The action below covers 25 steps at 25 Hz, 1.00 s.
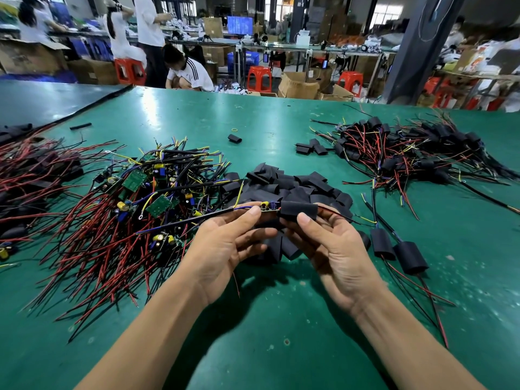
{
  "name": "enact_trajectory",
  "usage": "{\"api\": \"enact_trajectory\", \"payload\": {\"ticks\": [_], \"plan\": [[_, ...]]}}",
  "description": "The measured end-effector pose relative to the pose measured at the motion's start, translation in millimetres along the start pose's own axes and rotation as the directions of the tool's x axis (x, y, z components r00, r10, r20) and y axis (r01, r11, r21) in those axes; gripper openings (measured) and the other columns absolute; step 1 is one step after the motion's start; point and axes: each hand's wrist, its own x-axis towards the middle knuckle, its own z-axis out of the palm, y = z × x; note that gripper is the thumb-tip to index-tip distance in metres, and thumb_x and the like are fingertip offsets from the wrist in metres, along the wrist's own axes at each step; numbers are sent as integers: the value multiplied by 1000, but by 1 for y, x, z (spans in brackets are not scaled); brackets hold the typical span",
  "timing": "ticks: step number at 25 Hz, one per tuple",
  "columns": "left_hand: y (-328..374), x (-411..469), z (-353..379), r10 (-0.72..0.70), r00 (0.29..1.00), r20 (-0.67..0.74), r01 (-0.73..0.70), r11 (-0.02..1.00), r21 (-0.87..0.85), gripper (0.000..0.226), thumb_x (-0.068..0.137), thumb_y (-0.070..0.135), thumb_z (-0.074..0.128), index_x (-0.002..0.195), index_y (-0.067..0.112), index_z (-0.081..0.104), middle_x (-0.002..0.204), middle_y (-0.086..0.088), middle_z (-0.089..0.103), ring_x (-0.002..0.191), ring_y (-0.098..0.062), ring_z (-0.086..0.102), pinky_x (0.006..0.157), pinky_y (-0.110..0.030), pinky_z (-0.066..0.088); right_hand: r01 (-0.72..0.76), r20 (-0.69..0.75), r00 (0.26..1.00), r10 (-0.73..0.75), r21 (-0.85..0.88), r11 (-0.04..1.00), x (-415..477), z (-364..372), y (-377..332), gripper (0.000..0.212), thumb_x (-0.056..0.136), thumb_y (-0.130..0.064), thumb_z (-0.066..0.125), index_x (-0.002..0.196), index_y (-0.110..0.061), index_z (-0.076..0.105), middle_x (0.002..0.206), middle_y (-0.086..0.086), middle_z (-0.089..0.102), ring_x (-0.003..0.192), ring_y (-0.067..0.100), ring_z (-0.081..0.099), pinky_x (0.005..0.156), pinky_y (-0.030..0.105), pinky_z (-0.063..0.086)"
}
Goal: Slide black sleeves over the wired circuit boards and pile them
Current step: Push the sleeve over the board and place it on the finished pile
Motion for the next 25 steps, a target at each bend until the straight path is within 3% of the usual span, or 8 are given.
{"api": "enact_trajectory", "payload": {"ticks": [6,8,15,20,25], "plan": [[-1,0,-2,-16,999,33,14,999,45,26,77,23,69,99,10,71,94,-9,77,65,-13,71,55,-21,56,-24,13,1000,23,54,998,0,-1,1,37,72,-7,73,108,-3,63,103,14,75,93,22,73,84,30,60],[-1,0,-1,-1,1000,31,-1,998,59,27,77,23,68,100,10,70,93,-9,77,65,-13,70,55,-21,55,-33,31,999,32,44,998,-1,-1,1,39,73,-7,72,110,-2,64,106,14,74,95,22,72,86,29,59],[-5,-2,-4,173,985,14,-168,932,320,16,86,13,70,101,7,71,80,-7,70,62,-13,64,55,-22,50,-49,47,998,52,-54,997,-2,0,1,41,71,-9,75,110,-5,62,107,15,75,93,24,74,80,29,61],[-2,-4,-3,97,995,19,-99,971,219,32,71,24,74,99,9,71,77,-3,70,58,-12,63,54,-20,50,-48,80,995,53,-67,997,-3,0,0,47,71,-9,75,115,-5,58,114,18,72,103,31,72,88,34,58],[-3,-4,-1,58,997,43,-65,980,186,31,67,29,76,92,11,72,81,-5,72,58,-15,64,57,-24,47,-15,103,994,22,-67,998,-5,3,-1,35,72,-7,73,105,-7,61,108,20,74,95,27,74,77,29,61]]}}
